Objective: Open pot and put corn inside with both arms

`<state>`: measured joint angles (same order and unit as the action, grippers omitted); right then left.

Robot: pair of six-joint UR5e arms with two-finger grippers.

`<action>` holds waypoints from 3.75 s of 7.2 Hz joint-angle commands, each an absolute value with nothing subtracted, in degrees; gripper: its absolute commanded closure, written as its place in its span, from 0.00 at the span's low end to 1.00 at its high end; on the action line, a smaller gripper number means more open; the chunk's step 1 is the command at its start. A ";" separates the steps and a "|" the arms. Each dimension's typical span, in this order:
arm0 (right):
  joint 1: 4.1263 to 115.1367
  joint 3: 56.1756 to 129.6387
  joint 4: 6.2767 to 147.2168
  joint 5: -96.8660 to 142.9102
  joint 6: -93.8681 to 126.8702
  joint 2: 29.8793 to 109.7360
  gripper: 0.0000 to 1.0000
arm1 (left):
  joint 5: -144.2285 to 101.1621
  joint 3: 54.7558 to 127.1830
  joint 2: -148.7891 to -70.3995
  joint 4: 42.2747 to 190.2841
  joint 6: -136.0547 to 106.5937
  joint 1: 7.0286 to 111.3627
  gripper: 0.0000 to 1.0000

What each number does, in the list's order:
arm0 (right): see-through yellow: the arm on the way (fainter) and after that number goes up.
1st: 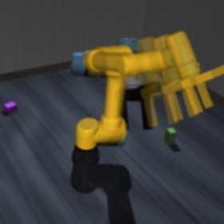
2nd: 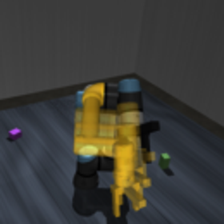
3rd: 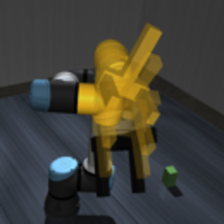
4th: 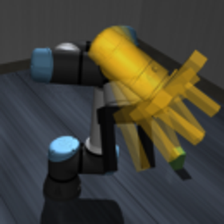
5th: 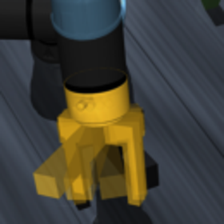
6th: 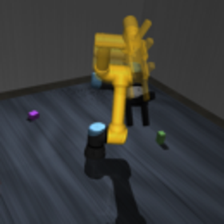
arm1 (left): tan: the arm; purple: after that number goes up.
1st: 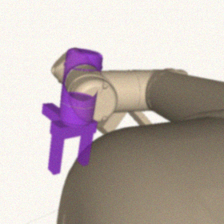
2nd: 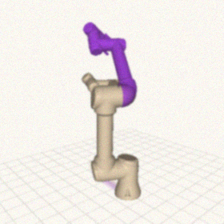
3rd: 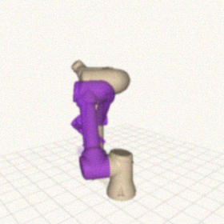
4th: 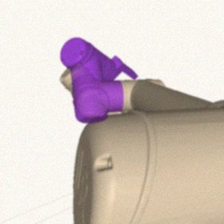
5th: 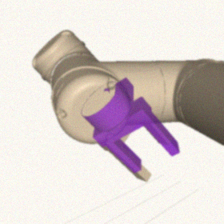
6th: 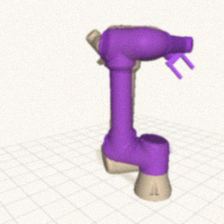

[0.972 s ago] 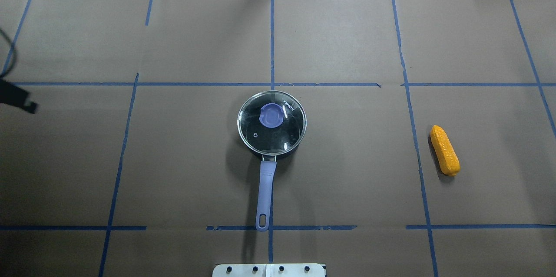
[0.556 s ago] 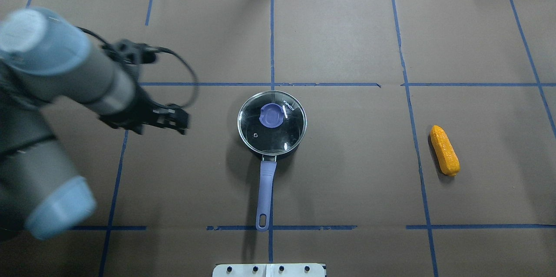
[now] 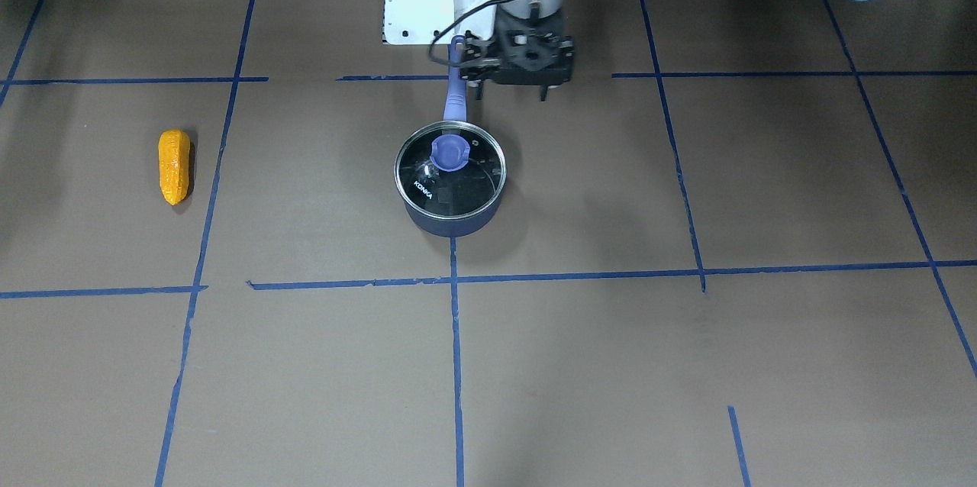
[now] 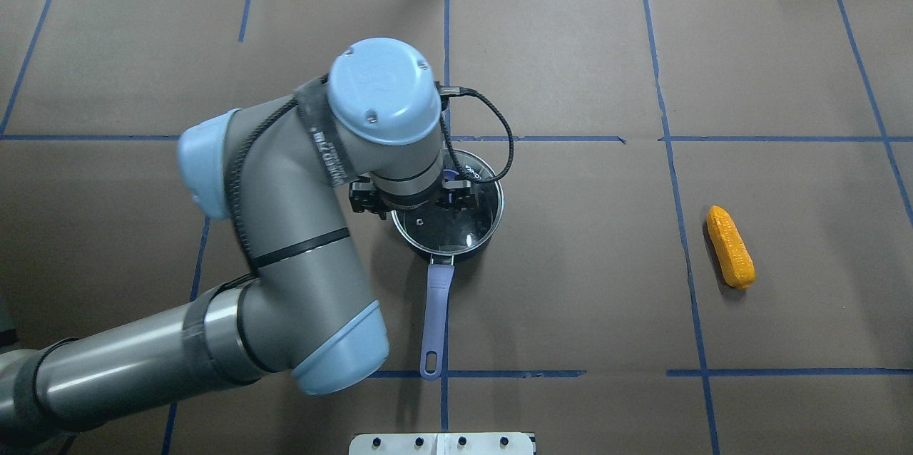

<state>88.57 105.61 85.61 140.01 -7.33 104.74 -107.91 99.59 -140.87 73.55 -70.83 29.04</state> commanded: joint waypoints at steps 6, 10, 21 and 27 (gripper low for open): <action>87.89 105.47 85.69 140.01 -7.21 104.76 0.00 | -105.56 87.54 -144.76 80.42 -71.28 28.92 0.06; 87.45 105.12 85.69 140.01 -7.29 104.77 0.00 | -104.06 87.62 -144.75 81.65 -71.28 29.00 0.99; 82.28 104.77 85.43 141.85 -5.36 104.33 0.00 | -107.22 107.14 -106.98 93.43 -60.03 34.54 0.95; 63.43 105.38 62.11 136.27 36.28 103.36 0.00 | -111.85 109.85 -106.00 93.17 -59.77 39.52 0.01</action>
<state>69.55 105.22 70.09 139.39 23.12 103.40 -109.44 108.06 -106.72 93.39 -59.92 36.56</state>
